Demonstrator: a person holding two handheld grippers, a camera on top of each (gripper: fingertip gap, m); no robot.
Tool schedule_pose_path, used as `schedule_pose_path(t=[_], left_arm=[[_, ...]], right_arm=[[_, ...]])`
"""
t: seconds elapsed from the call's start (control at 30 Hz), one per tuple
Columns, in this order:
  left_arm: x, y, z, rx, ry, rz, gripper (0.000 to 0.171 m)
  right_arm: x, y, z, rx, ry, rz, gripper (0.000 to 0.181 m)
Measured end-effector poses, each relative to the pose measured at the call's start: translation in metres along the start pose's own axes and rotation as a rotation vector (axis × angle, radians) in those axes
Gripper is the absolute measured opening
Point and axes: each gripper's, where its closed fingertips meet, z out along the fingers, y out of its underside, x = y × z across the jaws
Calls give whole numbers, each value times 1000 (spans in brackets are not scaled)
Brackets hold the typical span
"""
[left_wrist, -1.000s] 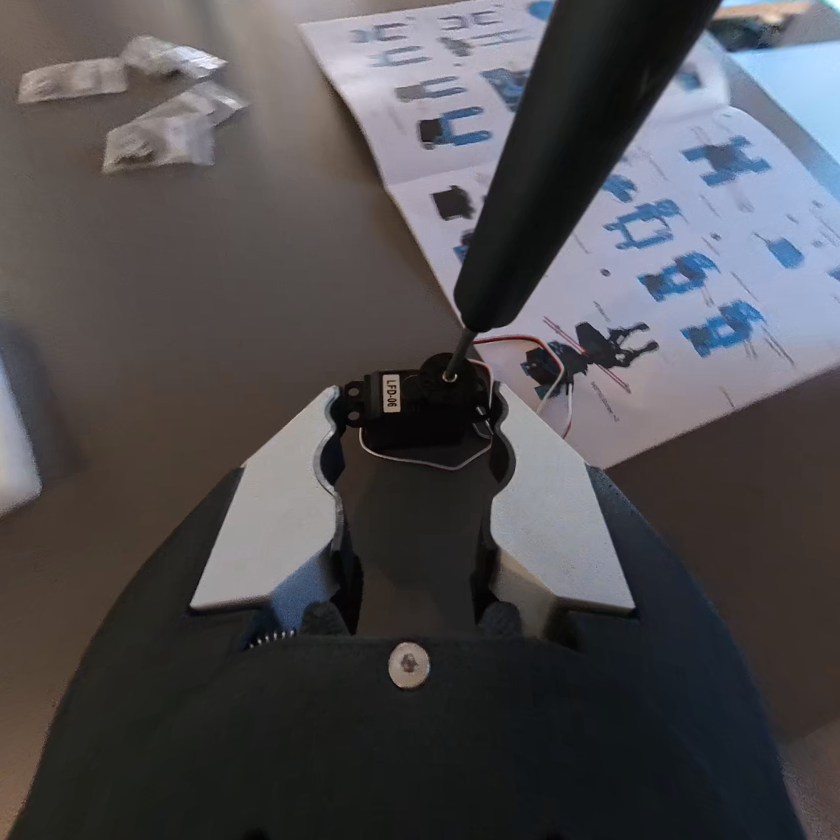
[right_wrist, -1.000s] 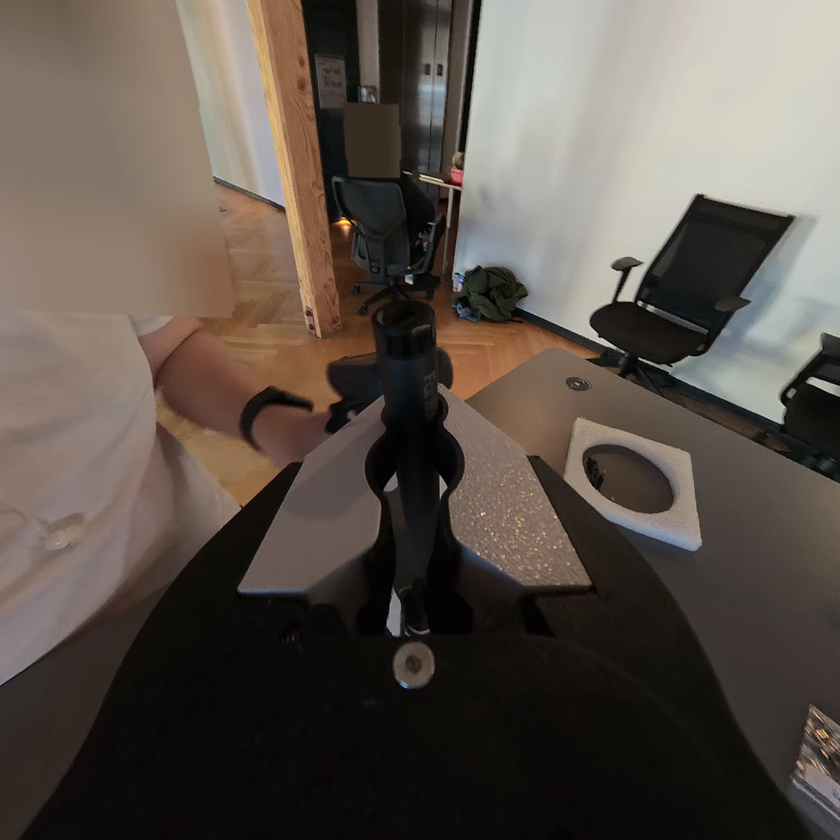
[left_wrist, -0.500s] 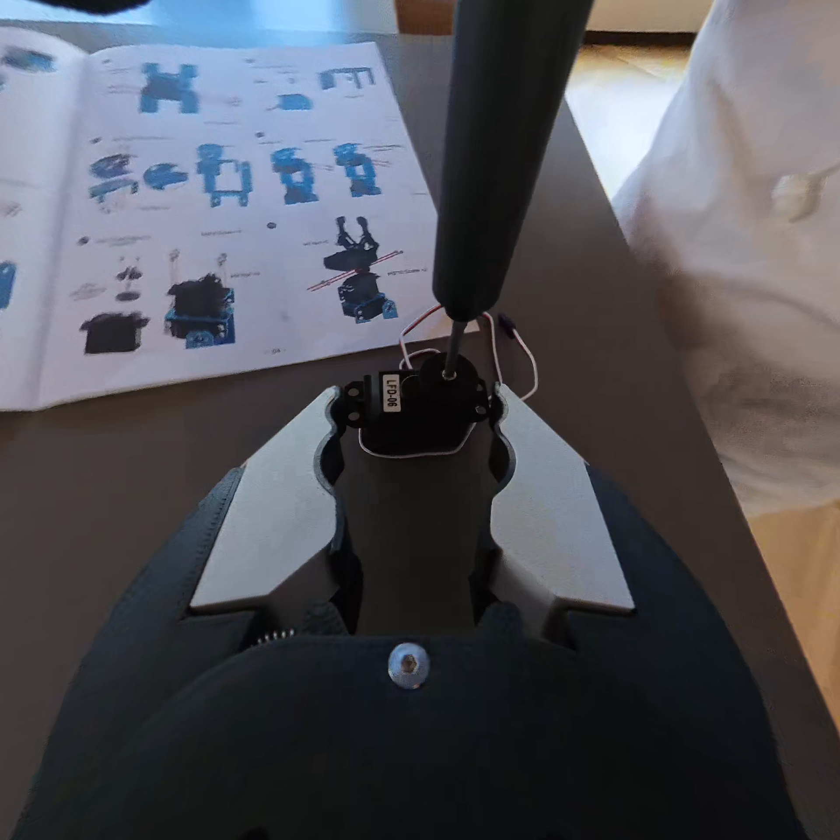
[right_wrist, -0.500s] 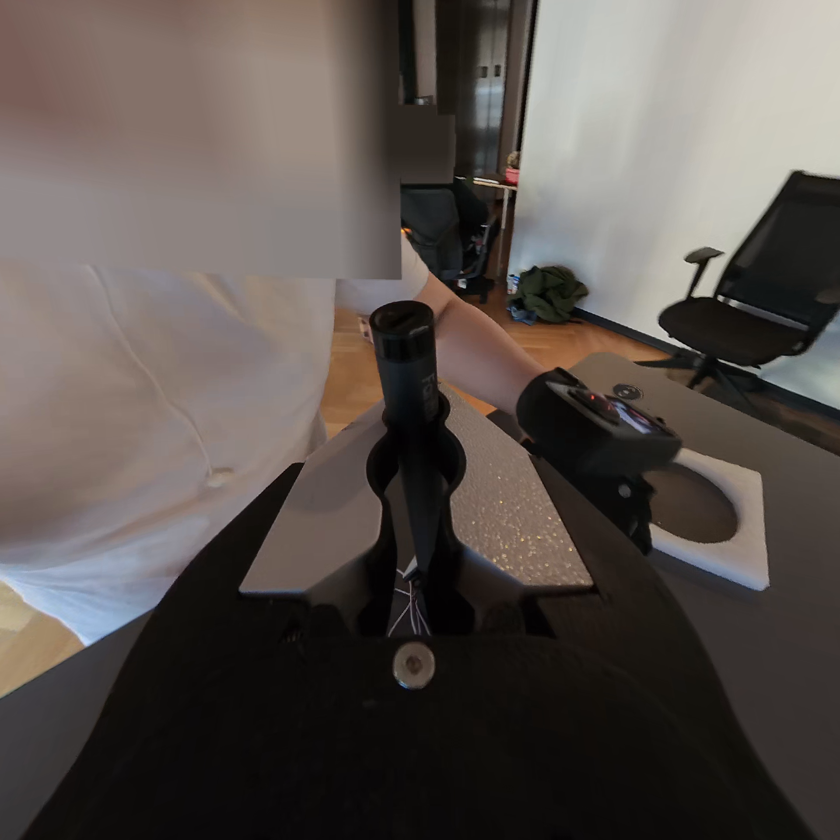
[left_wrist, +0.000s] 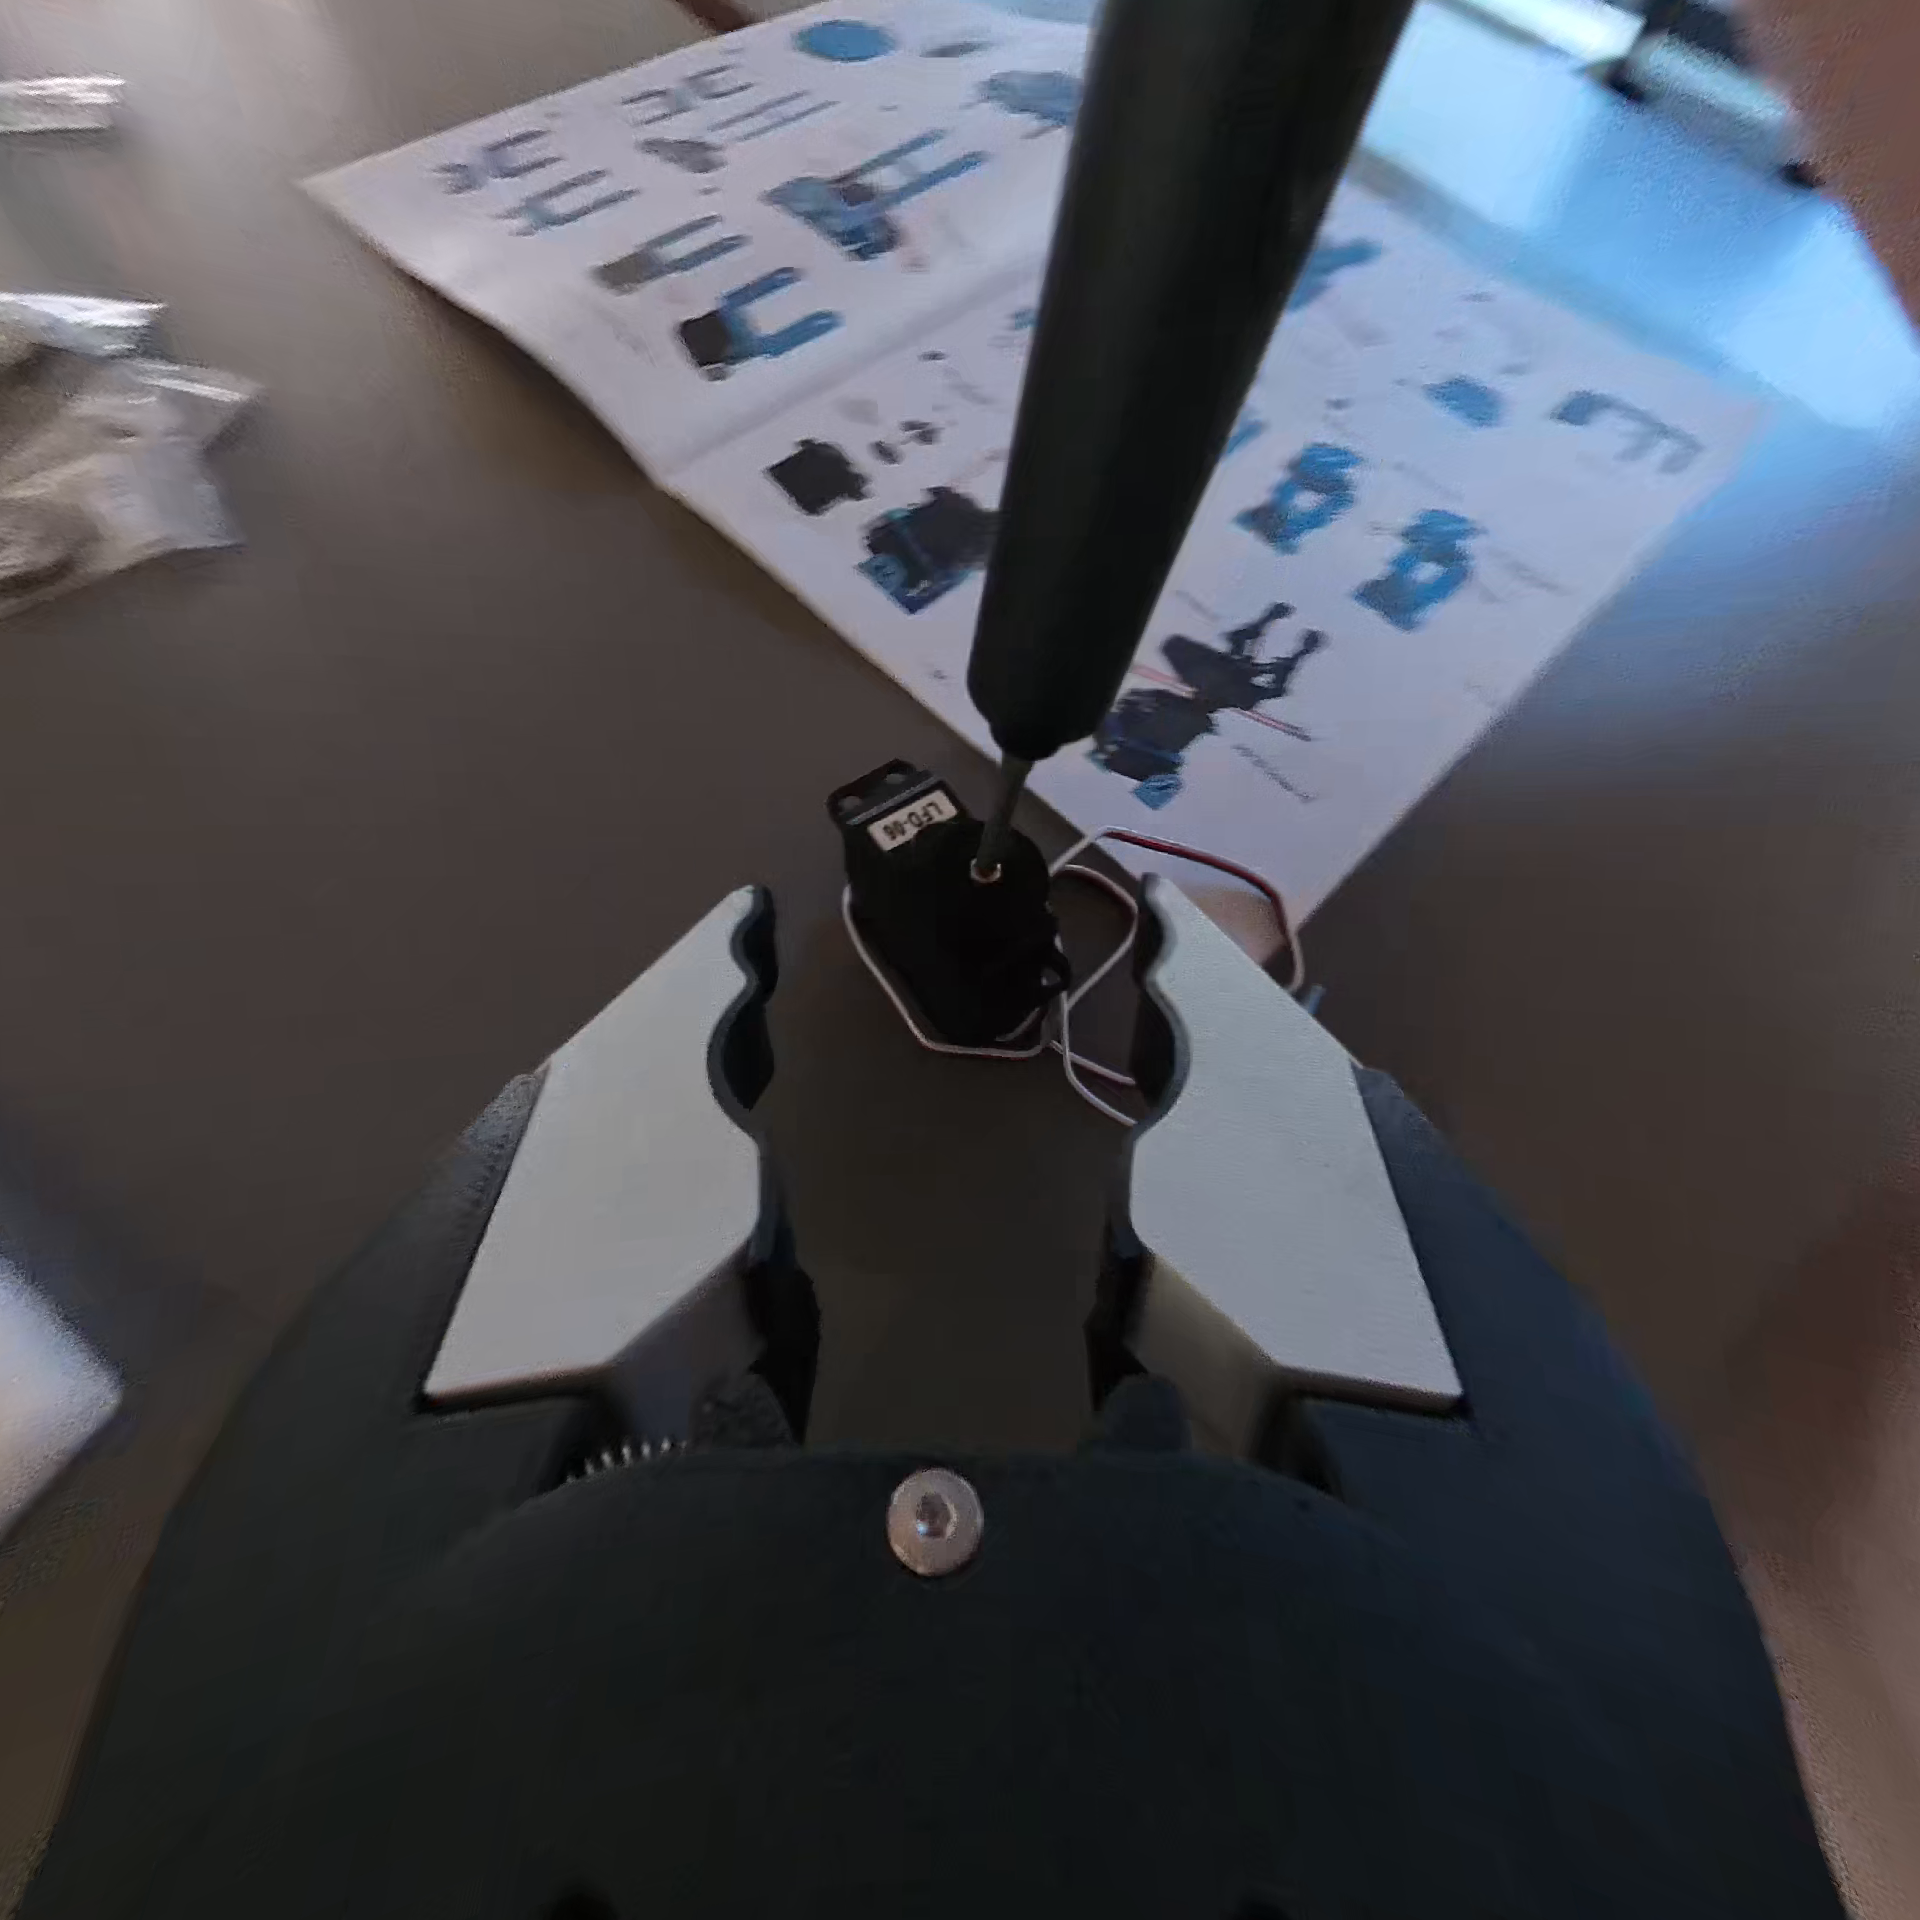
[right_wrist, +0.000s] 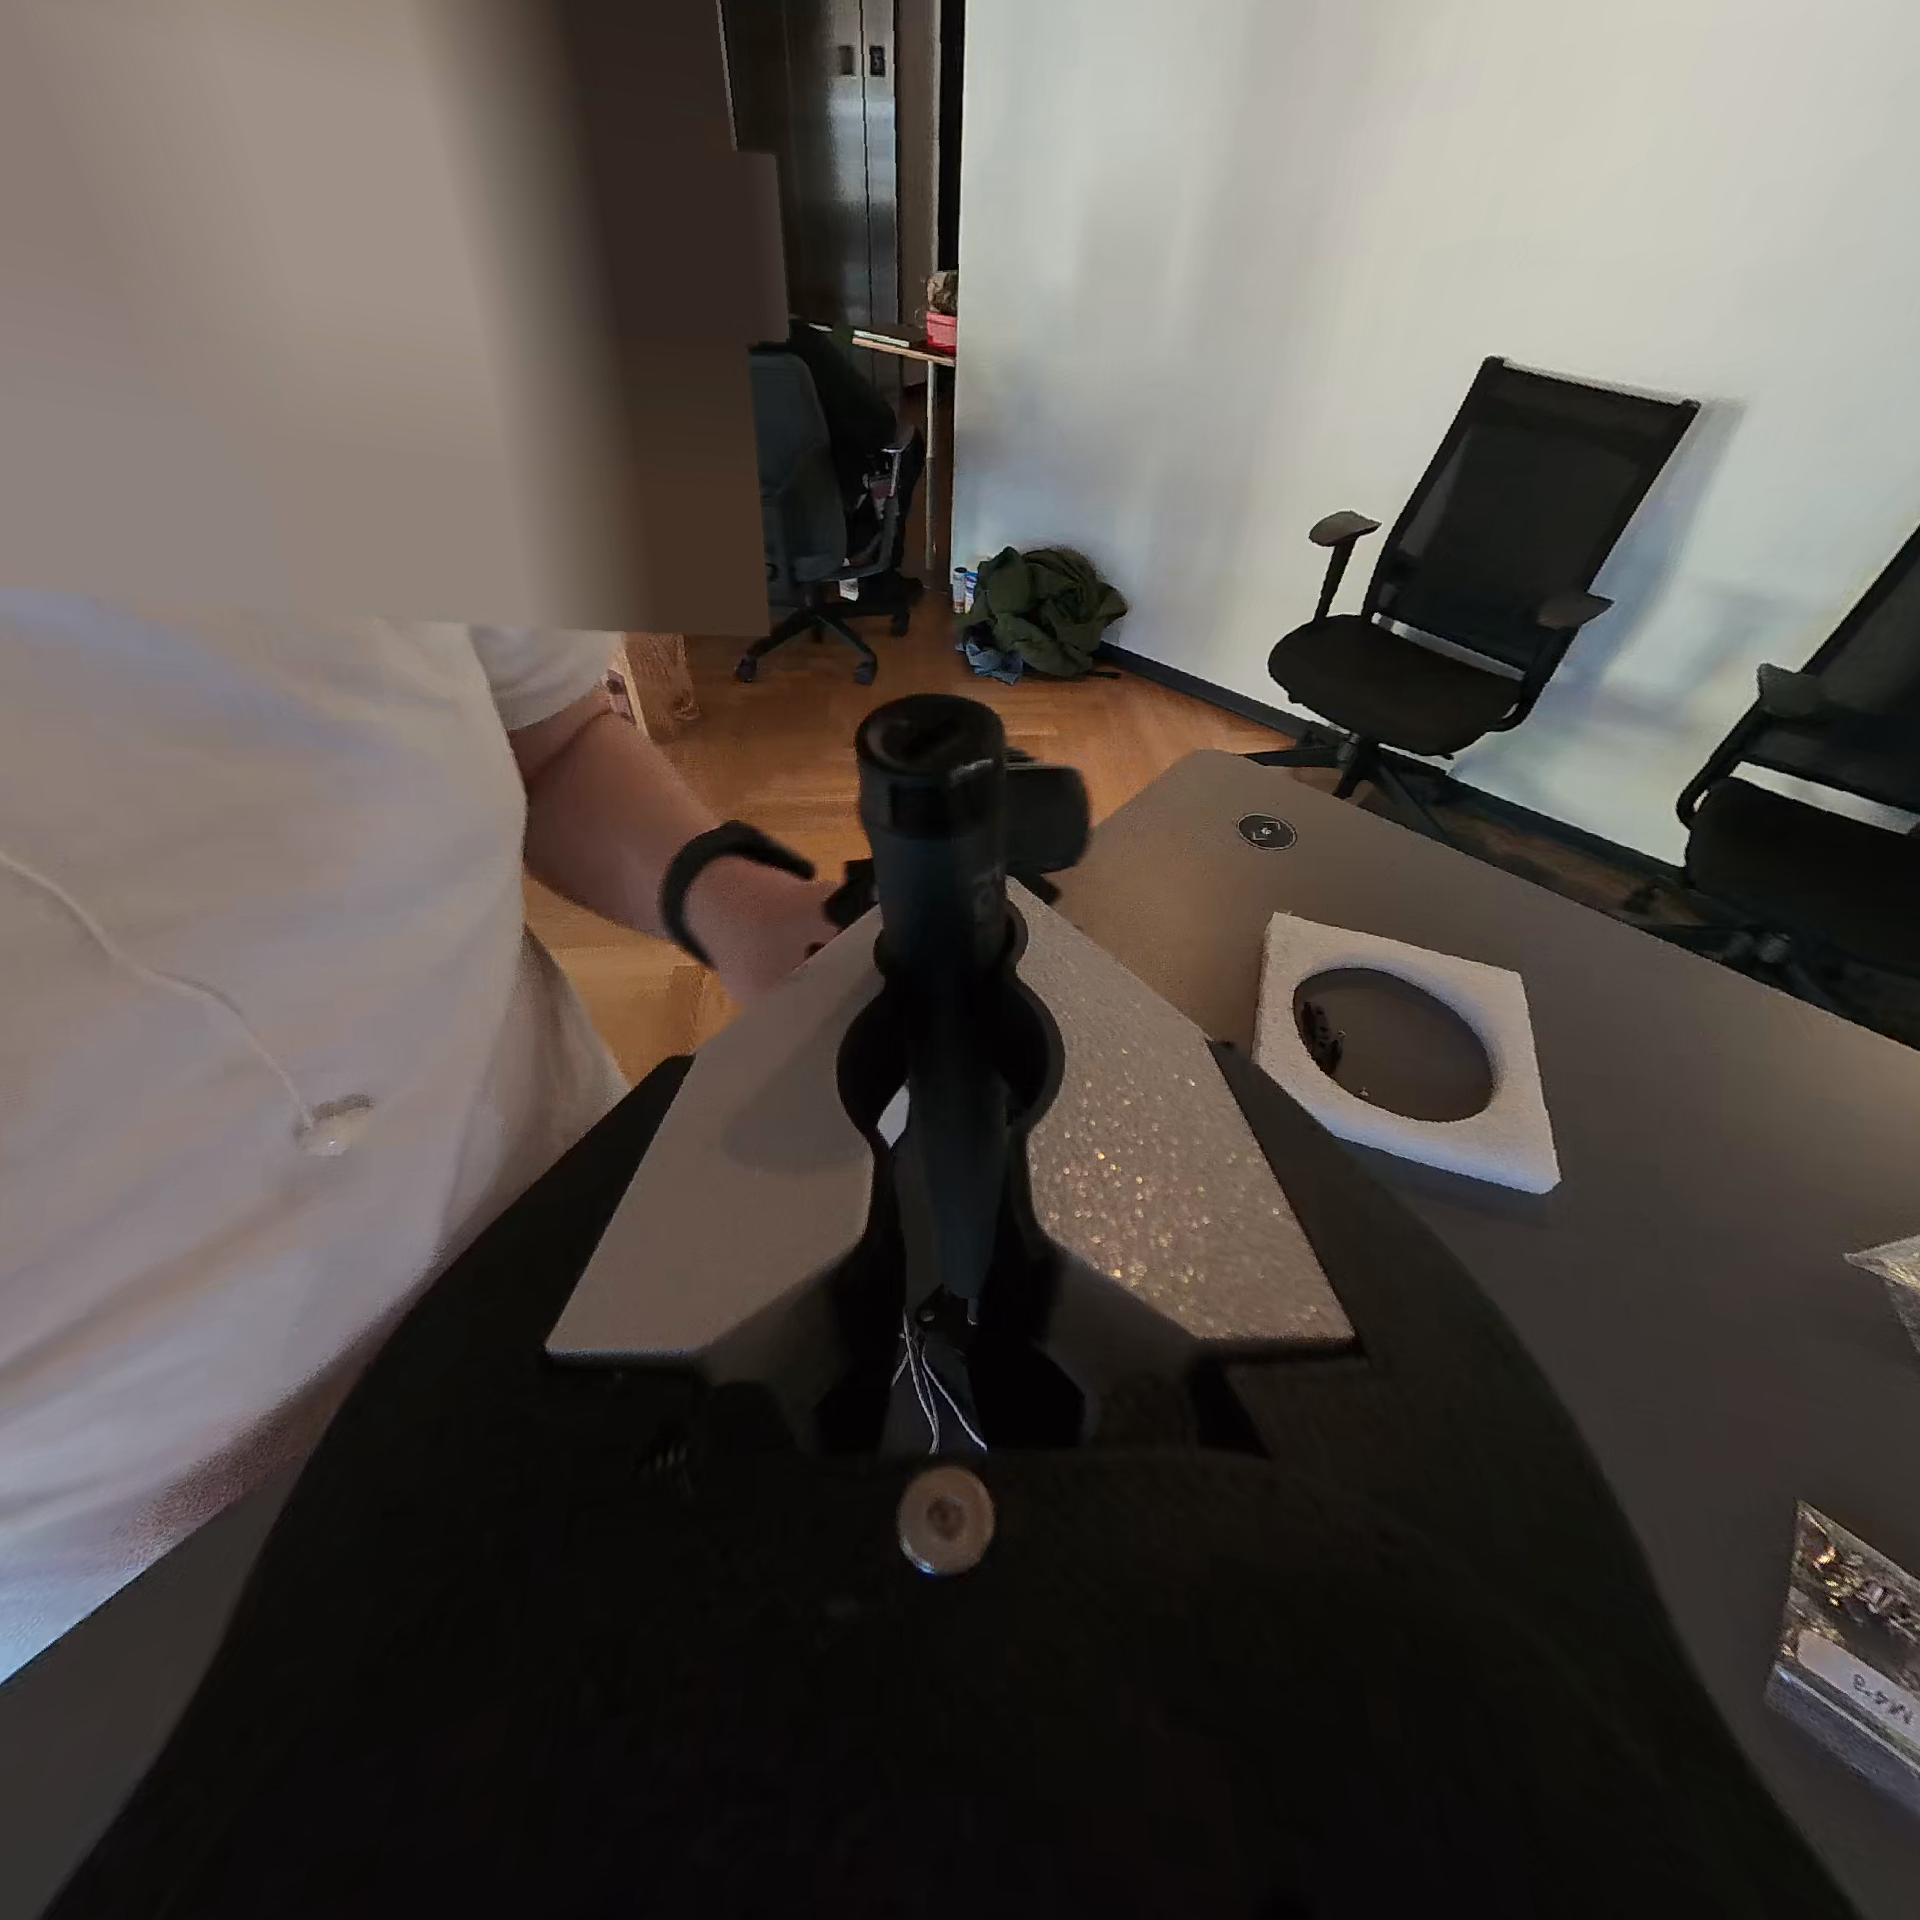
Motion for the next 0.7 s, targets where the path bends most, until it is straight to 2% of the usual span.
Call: schedule_pose_path(t=[0.07, 0.13, 0.33, 0.5, 0.7], left_arm=[[-5, -2, 0, 11, -121, -2, 53], [0, -5, 1, 23, -132, -21, 32], [-1, 0, 9, -25, -127, -65, 30], [11, 0, 15, -50, 108, 144, 22], [19, 8, 5, -62, 506, 390, 21]], right_arm=[[-2, 0, 1, -5, 6, -14, 8], [-4, 0, 1, -10, 3, -25, 8], [-9, 1, -2, -12, -64, -42, 9], [-17, 2, -6, -8, -203, -61, 8], [-22, 1, -11, 22, -355, -91, 8]])
